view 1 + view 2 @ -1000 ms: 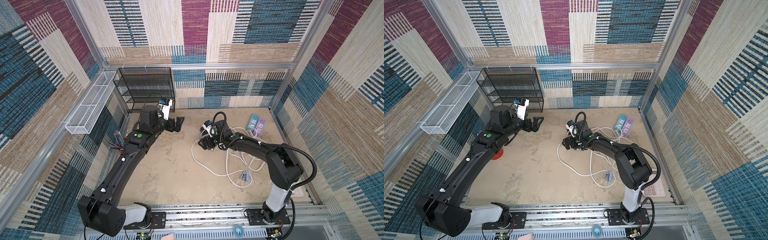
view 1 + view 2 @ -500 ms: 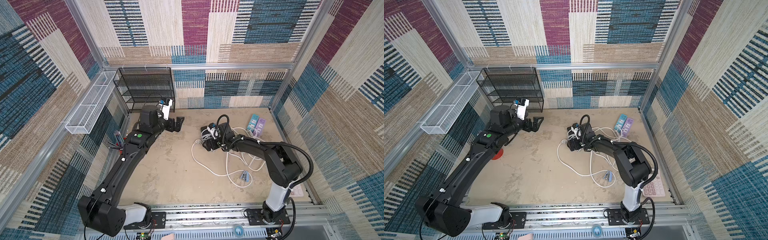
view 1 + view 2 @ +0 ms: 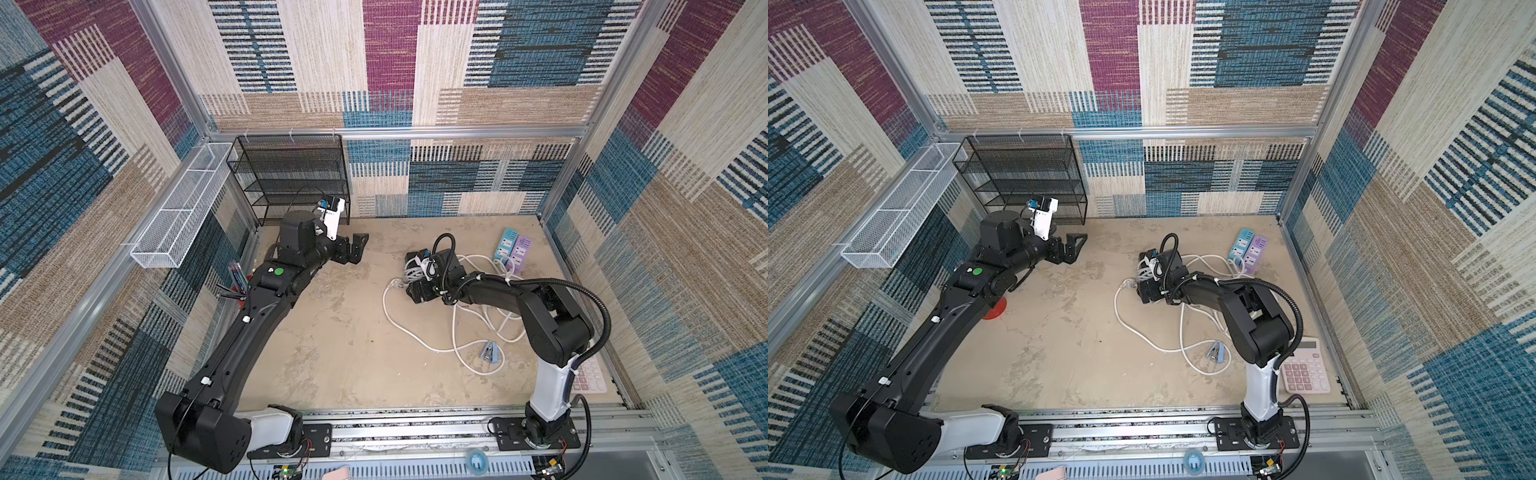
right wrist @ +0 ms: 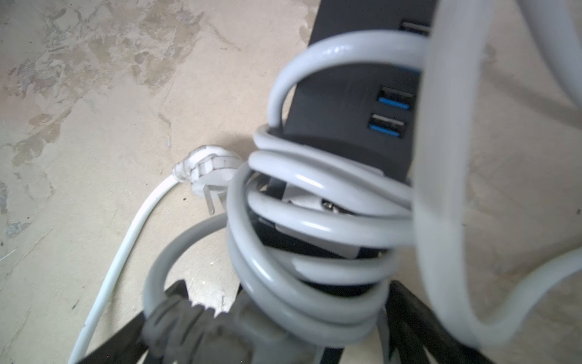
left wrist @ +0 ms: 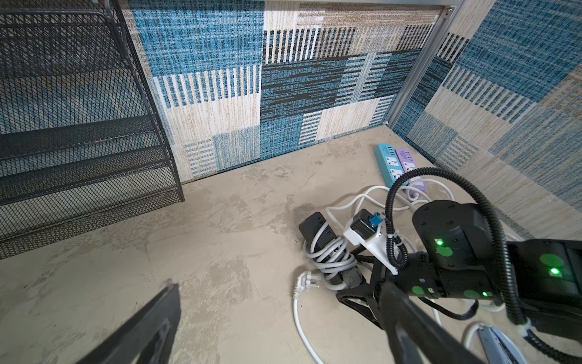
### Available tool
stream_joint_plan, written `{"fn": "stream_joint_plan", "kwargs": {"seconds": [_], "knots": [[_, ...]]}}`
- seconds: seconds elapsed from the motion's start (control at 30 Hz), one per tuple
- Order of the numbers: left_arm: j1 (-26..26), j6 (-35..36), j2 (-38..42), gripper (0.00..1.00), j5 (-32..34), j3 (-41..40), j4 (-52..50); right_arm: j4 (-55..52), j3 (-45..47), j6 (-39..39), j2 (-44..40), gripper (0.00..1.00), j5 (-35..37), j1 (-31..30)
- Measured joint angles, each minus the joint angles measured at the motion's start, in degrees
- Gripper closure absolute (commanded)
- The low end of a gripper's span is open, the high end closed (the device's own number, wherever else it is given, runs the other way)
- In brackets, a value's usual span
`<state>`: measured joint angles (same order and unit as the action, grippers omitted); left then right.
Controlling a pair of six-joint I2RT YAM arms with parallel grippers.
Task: Unwrap the cord wrapped around the power strip
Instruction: Pick up the power strip from the center of the board.
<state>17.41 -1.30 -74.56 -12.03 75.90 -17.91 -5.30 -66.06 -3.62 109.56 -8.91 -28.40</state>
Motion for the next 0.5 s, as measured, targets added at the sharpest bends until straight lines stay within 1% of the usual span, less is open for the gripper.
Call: {"fn": "stream_joint_plan", "kwargs": {"seconds": [0.13,0.23,0.37,0.5], "knots": [[0.0,0.0,0.0,0.01,0.0,0.0,0.0,1.2,0.0,-0.5,0.3,0.00,1.7,0.0],[0.0,0.0,0.0,0.01,-0.2,0.0,0.0,1.6,0.0,-0.7,0.9,0.03,3.1,0.0],[0.0,0.0,0.0,0.01,-0.2,0.0,0.0,1.9,-0.2,-0.9,2.1,0.03,4.9,0.0],[0.0,0.0,0.0,0.01,-0.2,0.0,0.0,2.5,-0.2,-1.0,2.5,0.10,6.6,0.0]]}}
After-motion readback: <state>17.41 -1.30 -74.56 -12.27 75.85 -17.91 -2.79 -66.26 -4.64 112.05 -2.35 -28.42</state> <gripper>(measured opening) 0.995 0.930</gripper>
